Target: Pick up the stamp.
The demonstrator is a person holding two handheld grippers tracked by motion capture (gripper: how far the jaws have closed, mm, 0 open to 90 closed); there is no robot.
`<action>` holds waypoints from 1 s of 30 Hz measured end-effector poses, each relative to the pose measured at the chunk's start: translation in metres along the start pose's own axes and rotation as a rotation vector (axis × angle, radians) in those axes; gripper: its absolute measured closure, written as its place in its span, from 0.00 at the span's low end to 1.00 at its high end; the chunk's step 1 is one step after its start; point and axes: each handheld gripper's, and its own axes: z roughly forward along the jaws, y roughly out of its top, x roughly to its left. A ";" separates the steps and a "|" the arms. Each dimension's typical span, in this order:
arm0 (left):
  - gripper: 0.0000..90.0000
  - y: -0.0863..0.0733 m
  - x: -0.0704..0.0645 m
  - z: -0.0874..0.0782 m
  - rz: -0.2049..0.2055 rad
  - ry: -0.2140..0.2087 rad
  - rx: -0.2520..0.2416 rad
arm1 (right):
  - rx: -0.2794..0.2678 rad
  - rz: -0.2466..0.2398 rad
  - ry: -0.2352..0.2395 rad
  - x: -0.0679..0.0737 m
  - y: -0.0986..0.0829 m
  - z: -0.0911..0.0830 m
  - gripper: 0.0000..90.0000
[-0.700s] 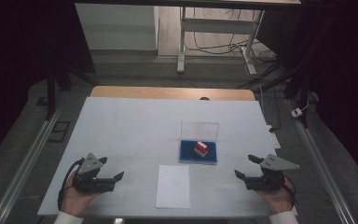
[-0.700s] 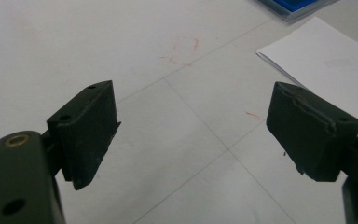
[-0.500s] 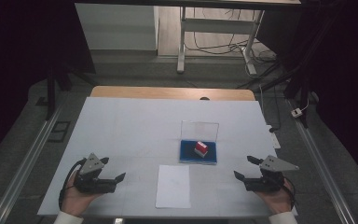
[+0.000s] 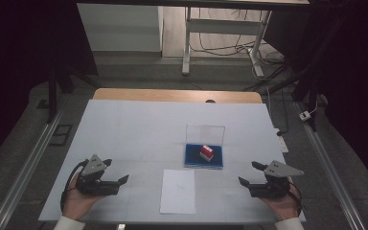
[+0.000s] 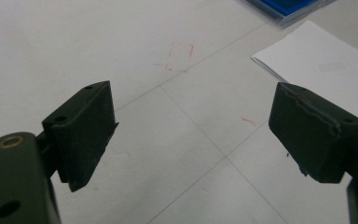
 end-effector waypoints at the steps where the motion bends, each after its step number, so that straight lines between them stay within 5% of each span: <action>1: 0.16 0.000 0.000 0.000 0.000 -0.004 0.003 | 0.001 0.001 0.009 0.001 0.001 -0.001 0.24; 16: 0.17 0.000 -0.005 0.004 0.043 -0.015 0.027 | 0.021 0.004 0.031 0.007 0.012 0.008 0.29; 30: 0.17 0.000 -0.003 0.007 0.031 -0.019 0.036 | 0.018 -0.023 0.060 0.004 0.046 0.010 0.32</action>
